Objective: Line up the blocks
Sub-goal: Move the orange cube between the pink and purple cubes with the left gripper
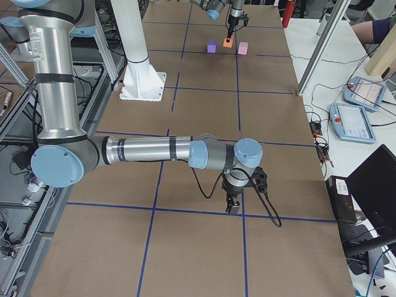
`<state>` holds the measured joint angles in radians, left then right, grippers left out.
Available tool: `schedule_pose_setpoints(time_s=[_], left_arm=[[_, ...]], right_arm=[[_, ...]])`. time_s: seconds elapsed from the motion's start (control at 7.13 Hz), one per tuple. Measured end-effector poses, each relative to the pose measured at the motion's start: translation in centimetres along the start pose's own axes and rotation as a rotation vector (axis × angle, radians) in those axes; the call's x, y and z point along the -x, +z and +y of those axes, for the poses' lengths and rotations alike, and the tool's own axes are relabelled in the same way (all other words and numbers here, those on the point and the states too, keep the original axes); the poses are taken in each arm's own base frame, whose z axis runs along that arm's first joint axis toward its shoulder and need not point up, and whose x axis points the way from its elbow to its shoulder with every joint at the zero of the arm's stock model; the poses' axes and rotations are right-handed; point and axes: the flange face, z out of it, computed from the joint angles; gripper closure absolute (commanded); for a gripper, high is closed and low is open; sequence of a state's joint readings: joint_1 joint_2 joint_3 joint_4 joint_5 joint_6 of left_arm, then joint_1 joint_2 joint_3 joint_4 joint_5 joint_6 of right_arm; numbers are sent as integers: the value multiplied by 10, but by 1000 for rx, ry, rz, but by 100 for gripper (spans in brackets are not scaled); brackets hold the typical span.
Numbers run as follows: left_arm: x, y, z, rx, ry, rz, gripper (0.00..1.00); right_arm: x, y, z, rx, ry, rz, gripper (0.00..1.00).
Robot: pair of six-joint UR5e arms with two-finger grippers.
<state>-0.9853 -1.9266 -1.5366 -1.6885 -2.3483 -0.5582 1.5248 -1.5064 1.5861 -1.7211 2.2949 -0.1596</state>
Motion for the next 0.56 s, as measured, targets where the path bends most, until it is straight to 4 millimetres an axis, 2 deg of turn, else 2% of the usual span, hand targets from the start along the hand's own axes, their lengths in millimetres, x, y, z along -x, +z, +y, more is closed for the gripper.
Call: schedule_pose_setpoints(time_s=[0.28, 0.56], left_arm=[[-6, 20, -2, 22, 7, -1, 86], [-6, 29, -1, 34, 5, -3, 84]], right_arm=[[0, 0, 0, 0, 0, 0, 0], [0, 0, 0, 0, 0, 0, 0]])
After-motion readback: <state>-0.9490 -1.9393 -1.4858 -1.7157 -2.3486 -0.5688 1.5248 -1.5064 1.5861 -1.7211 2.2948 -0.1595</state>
